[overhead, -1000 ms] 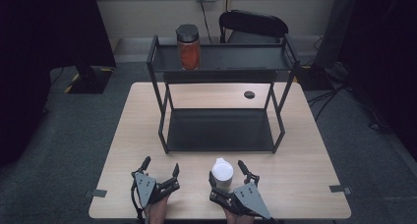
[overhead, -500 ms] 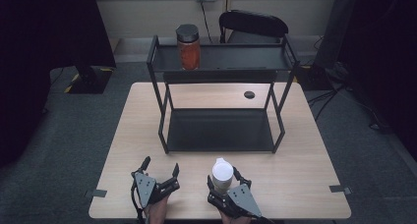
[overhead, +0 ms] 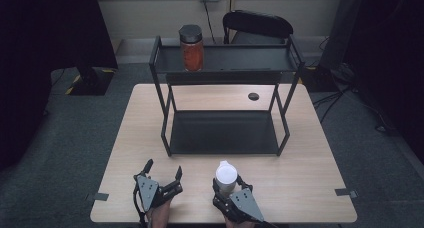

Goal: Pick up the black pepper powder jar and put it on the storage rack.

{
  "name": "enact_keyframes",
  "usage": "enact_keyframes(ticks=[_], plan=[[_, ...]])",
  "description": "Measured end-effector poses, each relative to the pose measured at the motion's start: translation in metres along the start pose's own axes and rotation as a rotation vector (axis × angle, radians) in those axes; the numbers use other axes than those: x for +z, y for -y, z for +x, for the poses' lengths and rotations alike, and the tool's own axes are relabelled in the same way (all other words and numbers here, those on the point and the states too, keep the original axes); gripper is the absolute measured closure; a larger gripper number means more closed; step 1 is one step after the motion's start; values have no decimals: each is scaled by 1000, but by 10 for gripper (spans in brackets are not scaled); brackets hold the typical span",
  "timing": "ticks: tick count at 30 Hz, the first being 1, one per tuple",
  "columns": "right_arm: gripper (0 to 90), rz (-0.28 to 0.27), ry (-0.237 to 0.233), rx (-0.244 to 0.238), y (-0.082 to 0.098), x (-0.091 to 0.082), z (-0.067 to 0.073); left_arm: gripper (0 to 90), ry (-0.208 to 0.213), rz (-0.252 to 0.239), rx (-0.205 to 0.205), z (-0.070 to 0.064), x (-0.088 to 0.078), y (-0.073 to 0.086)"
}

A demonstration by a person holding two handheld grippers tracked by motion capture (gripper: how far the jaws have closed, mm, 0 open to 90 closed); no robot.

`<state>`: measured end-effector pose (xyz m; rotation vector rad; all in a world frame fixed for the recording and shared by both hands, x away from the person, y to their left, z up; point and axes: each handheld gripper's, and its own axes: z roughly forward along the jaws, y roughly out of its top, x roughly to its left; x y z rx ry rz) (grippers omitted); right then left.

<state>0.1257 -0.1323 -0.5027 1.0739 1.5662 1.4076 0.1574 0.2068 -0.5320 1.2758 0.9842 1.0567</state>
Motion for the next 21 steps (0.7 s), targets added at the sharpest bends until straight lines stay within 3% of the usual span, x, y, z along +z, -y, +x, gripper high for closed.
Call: enact_keyframes(ticks=[21], plan=[[301,7,-9,8,-7,-1,-3,26,0,0,0,0,0,0]])
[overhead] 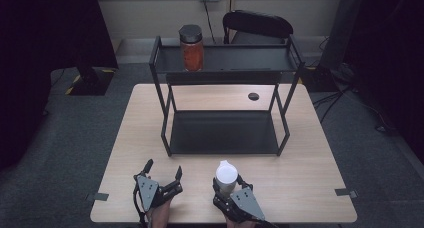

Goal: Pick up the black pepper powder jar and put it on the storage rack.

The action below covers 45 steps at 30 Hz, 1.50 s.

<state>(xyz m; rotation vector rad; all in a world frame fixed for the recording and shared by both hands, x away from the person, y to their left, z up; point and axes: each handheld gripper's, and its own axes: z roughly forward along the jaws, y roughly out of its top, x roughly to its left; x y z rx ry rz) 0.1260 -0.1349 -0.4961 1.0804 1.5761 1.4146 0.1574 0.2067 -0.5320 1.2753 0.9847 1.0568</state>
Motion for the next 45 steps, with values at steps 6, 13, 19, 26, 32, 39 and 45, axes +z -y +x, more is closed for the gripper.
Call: enact_keyframes(ticks=[6,13,19,26,32,39,45], plan=[[302,-11,-3,3,-4,-1,-2,26,0,0,0,0,0,0],[302,-12,5,-7,-12,-1,-5,26,0,0,0,0,0,0],[302,-12,-4,-10,-20,-1,-11,26,0,0,0,0,0,0],[301,-13,-26,-18,-29,0,-16,26,0,0,0,0,0,0],[302,-27,-41,-28,-42,2,-23,26,0,0,0,0,0,0],[302,-43,-48,-43,-60,3,-34,26,0,0,0,0,0,0],[302,-68,-51,-60,-76,6,-43,29,-1,0,1,0,0,0]])
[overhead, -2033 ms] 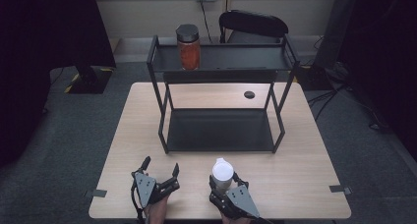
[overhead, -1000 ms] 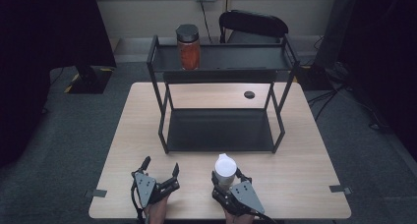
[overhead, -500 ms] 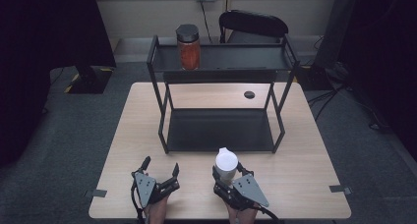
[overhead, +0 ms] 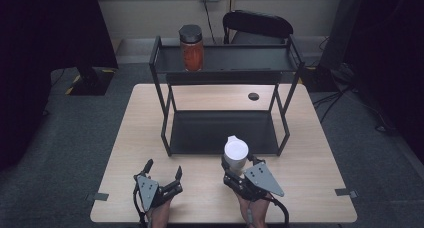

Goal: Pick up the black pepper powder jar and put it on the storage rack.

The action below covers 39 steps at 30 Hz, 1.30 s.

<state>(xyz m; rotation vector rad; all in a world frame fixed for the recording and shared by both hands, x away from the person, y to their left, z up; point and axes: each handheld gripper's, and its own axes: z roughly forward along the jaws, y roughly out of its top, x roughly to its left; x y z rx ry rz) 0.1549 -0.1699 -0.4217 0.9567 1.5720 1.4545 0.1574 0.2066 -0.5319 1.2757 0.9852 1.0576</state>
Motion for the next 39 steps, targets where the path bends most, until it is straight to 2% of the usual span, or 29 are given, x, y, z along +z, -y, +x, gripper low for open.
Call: enact_keyframes(ticks=[4,16,33,39], plan=[[302,-38,-7,-11,-10,2,-4,30,-1,1,1,0,0,0],[302,-60,-54,-57,-51,19,-21,30,-1,0,1,0,0,0],[302,-95,-76,-32,-96,40,-48,30,-1,1,1,0,0,0],[302,-98,-86,-54,-113,51,-53,29,1,0,0,0,0,0]])
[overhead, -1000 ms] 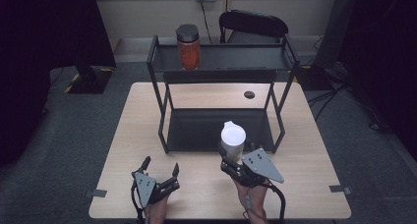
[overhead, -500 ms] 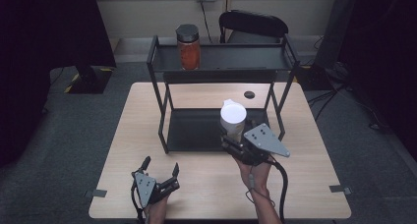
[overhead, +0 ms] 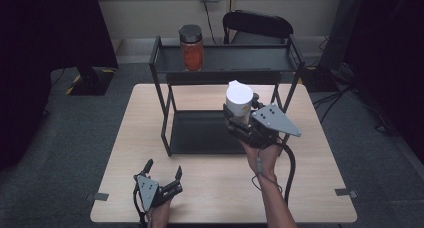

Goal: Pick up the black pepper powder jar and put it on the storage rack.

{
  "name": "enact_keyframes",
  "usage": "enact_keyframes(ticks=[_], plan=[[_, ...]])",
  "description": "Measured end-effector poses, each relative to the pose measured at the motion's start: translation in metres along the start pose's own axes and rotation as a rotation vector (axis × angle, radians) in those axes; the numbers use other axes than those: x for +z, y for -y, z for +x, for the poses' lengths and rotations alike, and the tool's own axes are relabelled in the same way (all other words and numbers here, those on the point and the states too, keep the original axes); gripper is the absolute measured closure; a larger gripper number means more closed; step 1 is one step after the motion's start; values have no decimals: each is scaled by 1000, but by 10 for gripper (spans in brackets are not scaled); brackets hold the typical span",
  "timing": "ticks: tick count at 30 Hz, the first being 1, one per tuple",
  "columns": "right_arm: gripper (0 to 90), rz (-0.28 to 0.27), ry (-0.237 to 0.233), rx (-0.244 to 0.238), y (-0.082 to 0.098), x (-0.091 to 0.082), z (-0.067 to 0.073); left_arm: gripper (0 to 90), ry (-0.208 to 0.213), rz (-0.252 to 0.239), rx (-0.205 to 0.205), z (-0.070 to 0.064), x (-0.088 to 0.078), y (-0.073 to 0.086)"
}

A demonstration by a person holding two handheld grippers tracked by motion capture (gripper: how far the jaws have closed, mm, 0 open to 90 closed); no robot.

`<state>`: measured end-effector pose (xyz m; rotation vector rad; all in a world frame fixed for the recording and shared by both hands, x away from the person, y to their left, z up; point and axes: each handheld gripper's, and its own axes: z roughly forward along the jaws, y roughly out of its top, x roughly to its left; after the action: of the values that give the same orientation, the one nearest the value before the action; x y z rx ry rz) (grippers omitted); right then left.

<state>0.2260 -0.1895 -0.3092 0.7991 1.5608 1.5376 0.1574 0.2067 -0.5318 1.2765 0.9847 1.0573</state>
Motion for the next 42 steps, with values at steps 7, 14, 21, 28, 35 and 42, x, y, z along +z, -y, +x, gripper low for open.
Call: enact_keyframes(ticks=[7,14,21,28,35,42], plan=[[302,12,-9,-10,-22,20,-9,28,0,0,0,0,0,0],[302,4,10,8,-41,36,-15,29,0,0,0,0,0,0],[302,-7,38,9,-67,48,-12,29,0,0,0,0,0,0],[302,-8,79,2,-82,64,-11,29,0,0,0,0,0,0],[302,-14,121,8,-97,81,-8,29,0,1,0,0,0,0],[302,-19,168,-1,-103,101,-1,28,1,0,0,0,0,0]])
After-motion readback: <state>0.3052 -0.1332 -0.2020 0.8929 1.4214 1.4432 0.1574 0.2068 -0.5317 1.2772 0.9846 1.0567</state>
